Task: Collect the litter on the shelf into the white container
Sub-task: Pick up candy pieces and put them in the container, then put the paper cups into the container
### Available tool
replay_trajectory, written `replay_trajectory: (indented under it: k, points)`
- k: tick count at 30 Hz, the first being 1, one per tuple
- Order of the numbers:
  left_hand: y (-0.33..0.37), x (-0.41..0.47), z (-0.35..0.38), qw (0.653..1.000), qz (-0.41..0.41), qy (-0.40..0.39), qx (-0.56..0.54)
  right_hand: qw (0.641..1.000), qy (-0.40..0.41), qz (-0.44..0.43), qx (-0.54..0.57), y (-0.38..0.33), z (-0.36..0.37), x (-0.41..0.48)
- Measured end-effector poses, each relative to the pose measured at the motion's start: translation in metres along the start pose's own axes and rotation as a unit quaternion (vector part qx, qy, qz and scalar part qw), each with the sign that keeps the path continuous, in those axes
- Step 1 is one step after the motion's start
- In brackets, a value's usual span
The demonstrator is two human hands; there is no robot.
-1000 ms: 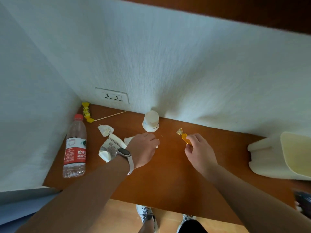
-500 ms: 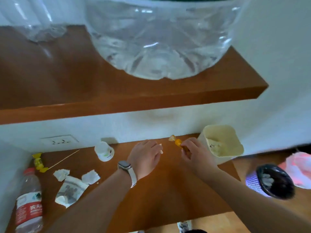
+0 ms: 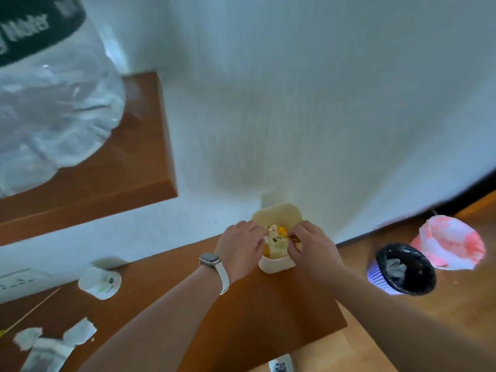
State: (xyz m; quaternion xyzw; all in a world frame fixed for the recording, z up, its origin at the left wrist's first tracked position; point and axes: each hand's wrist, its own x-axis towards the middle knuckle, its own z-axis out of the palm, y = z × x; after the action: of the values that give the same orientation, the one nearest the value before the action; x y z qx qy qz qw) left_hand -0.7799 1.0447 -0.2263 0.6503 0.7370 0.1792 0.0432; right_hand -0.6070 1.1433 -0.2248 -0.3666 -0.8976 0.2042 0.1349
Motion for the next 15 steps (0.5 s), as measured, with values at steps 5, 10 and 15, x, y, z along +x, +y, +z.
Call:
replay_trajectory:
  k: [5,10,15]
  points:
    - [0.012,0.008,0.016,0.999,-0.025,-0.020,0.005,0.998,-0.002,-0.068,-0.017,0.027,0.009,0.006]
    - [0.021,0.001,0.023,0.998,-0.048,-0.031,0.008,0.994,-0.036,-0.100,-0.024,0.036,0.012,0.008]
    - [0.020,-0.013,0.013,0.996,-0.090,-0.019,0.010,0.989,-0.071,-0.131,-0.015,0.023,0.007,0.018]
